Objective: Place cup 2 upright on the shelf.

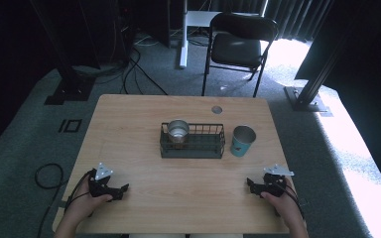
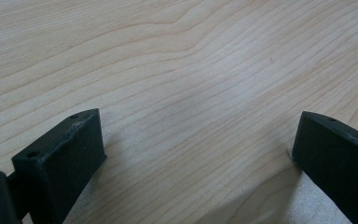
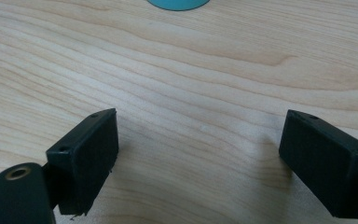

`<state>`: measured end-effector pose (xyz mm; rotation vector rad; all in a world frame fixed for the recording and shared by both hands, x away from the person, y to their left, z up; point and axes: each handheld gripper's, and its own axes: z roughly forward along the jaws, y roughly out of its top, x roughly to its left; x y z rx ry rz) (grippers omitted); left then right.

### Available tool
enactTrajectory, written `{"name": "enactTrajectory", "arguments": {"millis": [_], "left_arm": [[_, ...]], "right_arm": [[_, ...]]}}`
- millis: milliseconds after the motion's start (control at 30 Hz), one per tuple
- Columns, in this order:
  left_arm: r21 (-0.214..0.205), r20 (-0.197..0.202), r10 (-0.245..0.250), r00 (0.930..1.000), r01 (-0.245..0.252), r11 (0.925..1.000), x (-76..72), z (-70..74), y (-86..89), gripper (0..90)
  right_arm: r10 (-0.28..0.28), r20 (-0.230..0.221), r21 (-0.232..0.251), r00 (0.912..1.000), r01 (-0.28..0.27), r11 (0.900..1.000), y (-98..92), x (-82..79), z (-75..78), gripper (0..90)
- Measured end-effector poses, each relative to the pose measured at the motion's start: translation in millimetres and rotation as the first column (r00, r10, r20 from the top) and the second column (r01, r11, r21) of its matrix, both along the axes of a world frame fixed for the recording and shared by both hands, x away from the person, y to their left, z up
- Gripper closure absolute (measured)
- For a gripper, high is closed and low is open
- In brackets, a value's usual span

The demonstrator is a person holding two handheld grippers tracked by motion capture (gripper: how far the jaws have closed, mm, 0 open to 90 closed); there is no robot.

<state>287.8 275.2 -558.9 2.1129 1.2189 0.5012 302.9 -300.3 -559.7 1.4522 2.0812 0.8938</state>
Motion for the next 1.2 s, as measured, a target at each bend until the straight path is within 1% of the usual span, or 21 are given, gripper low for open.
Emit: {"name": "enactTrajectory", "arguments": {"millis": [233,300,367,433,467,533,567,600,633,667,700,733,900,933,967,1000,1100,1133,1200], "left_arm": [[-0.001,0.0,0.0,1.0,0.0,1.0,-0.1,-0.1,-0.1,2.7],[-0.001,0.0,0.001,1.0,-0.001,1.0,-0.2,-0.2,-0.1,2.7],[-0.001,0.0,0.001,1.0,-0.001,1.0,-0.2,-0.2,-0.1,2.7],[-0.001,0.0,0.001,1.0,-0.001,1.0,-0.2,-0.2,-0.1,2.7],[-0.001,0.0,0.001,1.0,-0.001,1.0,-0.2,-0.2,-0.1,2.7],[-0.001,0.001,0.0,1.0,0.0,1.0,-0.2,-0.2,-0.1,2.7],[-0.001,0.001,0.0,1.0,0.0,1.0,-0.2,-0.2,-0.1,2.7],[-0.001,0.0,0.0,1.0,0.0,1.0,-0.1,-0.2,-0.1,2.7],[-0.001,0.0,0.0,1.0,0.0,1.0,-0.1,-0.2,-0.1,2.7],[-0.001,0.0,0.0,1.0,0.0,1.0,-0.1,-0.1,-0.1,2.7],[-0.001,0.0,0.0,1.0,0.0,1.0,-0.1,-0.1,-0.1,2.7],[0.0,0.0,0.0,1.0,0.0,1.0,-0.1,-0.1,-0.1,2.7],[-0.001,0.0,0.0,1.0,0.0,1.0,-0.2,-0.1,-0.1,2.7],[0.0,0.0,0.0,1.0,0.0,1.0,-0.2,-0.1,-0.1,2.7],[0.0,0.0,0.0,1.0,0.0,1.0,-0.2,-0.1,-0.1,2.7],[0.0,0.0,0.0,1.0,0.0,1.0,-0.2,-0.1,-0.1,2.7],[-0.001,0.0,0.001,1.0,-0.001,1.0,-0.2,-0.2,-0.1,2.7],[-0.001,0.0,0.001,1.0,-0.001,1.0,-0.2,-0.2,-0.1,2.7],[-0.001,0.0,0.001,1.0,-0.001,1.0,-0.2,-0.2,-0.1,2.7]], "right_arm": [[0.001,0.0,0.002,1.0,-0.001,1.0,2.6,2.7,0.4,12.6],[0.006,0.002,-0.004,1.0,-0.006,1.0,3.8,4.6,0.9,12.7],[0.016,0.002,0.004,0.9999,-0.016,0.9999,5.4,7.0,1.4,12.7],[0.016,0.006,-0.001,0.9998,-0.016,0.9999,7.3,10.0,2.3,12.7],[0.015,0.009,0.008,0.9999,-0.015,0.9999,8.2,11.7,3.1,12.7],[0.018,0.026,0.015,0.9995,-0.019,0.9997,10.3,15.7,4.2,12.7],[0.018,0.026,0.015,0.9995,-0.019,0.9997,10.3,15.7,4.2,12.7],[0.02,0.051,0.036,0.9985,-0.022,0.9991,13.2,20.2,6.4,12.7],[0.02,0.051,0.036,0.9985,-0.022,0.9991,13.2,20.2,6.4,12.7],[0.016,0.075,0.049,0.9971,-0.02,0.9986,15.1,23.9,9.0,12.7],[0.016,0.075,0.049,0.9971,-0.02,0.9986,15.1,23.9,9.0,12.7],[0.006,0.085,0.044,0.9964,-0.01,0.999,16.5,28.4,11.1,12.7],[-0.003,0.112,0.061,0.9937,-0.004,0.9981,19.2,38.7,16.0,12.7],[-0.006,0.125,0.07,0.9921,-0.002,0.9975,19.8,41.4,17.4,12.7],[-0.006,0.125,0.07,0.9921,-0.002,0.9975,19.8,41.4,17.4,12.7],[-0.009,0.147,0.086,0.9891,-0.004,0.9963,21.4,46.0,20.0,12.7],[-0.01,0.155,0.096,0.9879,-0.005,0.9954,23.2,49.3,21.9,12.7],[-0.008,0.164,0.104,0.9864,-0.009,0.9946,25.7,52.6,24.0,12.7],[-0.007,0.168,0.109,0.9858,-0.011,0.994,27.7,55.9,25.5,12.7]]}}
